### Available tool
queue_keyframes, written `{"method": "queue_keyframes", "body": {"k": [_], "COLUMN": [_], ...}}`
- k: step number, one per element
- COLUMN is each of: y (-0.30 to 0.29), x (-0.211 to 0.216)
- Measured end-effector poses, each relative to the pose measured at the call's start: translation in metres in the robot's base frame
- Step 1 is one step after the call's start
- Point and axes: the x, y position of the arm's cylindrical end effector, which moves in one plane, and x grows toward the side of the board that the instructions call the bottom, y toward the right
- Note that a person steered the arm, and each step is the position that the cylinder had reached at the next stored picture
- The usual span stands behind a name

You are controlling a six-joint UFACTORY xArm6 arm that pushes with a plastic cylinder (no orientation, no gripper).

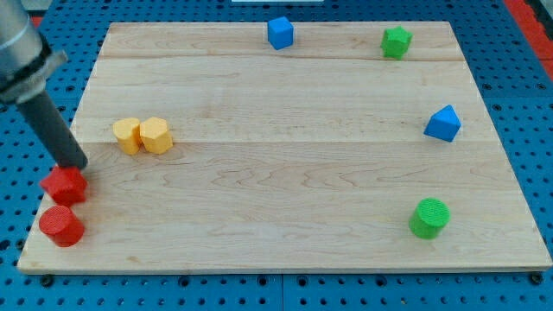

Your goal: Push blue triangle below to the blue cube

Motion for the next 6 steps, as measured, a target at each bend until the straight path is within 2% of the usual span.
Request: {"method": "queue_keyframes", "body": {"k": [1,2,3,4,5,6], "y": [0.023,0.086,0.232,0.373,0.514,0.508], "x": [0.024,0.003,0.022,-0.003,-0.050,-0.086]}}
